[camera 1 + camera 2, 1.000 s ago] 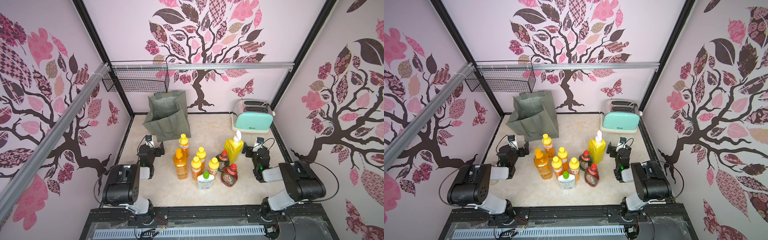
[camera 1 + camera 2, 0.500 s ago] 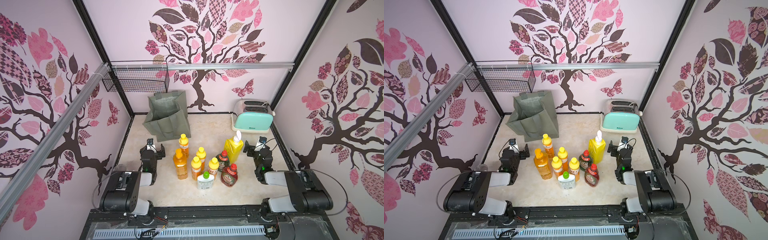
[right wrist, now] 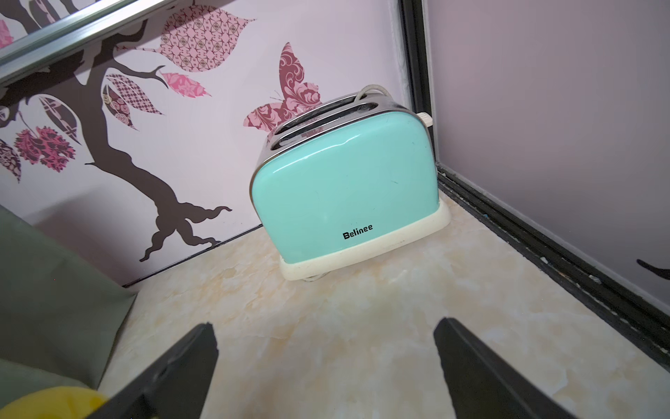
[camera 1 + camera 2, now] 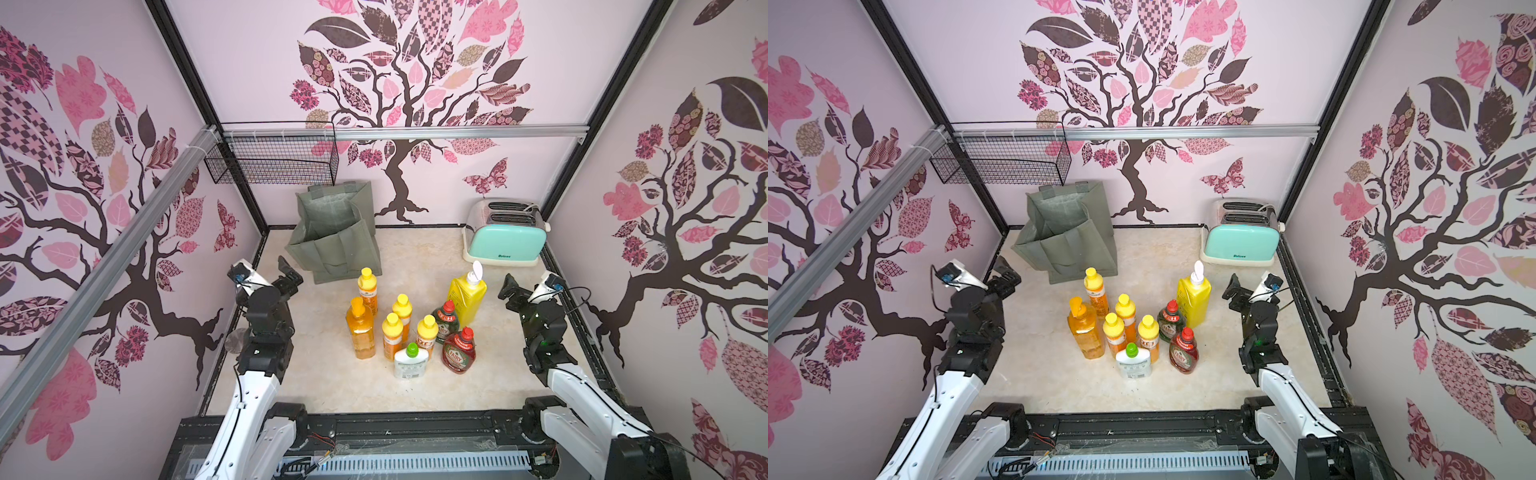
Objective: Pack dish soap into the shopping bag
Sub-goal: Move the shopping bag to the center of the board.
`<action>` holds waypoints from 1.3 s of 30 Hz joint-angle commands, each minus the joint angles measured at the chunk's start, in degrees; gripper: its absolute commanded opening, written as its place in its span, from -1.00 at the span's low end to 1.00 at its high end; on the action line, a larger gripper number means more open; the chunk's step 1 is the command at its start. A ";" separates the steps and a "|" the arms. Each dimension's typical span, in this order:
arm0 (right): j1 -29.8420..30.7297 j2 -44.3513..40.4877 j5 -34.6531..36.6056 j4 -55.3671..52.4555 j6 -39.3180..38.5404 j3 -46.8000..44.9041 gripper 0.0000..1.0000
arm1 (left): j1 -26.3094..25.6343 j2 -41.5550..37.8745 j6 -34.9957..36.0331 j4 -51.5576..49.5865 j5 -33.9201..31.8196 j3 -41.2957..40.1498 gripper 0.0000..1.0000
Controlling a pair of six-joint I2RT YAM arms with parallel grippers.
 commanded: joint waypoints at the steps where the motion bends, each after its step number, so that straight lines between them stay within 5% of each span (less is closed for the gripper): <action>1: 0.13 -1.62 -5.88 -6.38 0.85 4.65 0.99 | 3.52 5.58 -4.64 -11.33 9.87 10.50 0.92; 4: 0.56 -0.87 -9.65 -8.99 -0.27 7.53 0.99 | 7.91 19.05 -4.17 -23.49 19.97 28.38 0.92; 13: 1.52 4.97 -22.79 -16.63 -2.58 16.69 0.99 | 10.14 46.25 5.65 -39.61 26.69 60.69 0.71; 25: 1.52 4.02 -27.53 -26.15 -2.59 24.71 0.99 | 10.79 62.48 10.49 -49.71 31.18 70.27 0.61; 30: 1.37 3.21 -26.41 -28.26 -2.29 26.53 0.99 | 10.35 64.91 11.15 -49.77 34.18 72.62 0.21; 35: 1.28 3.98 -26.77 -33.05 -2.52 31.39 0.99 | 7.68 66.23 12.01 -50.52 34.26 75.63 -0.64; 39: 1.29 5.24 -27.61 -38.37 -3.08 37.41 0.99 | 4.50 66.24 11.07 -51.73 35.25 78.86 -0.98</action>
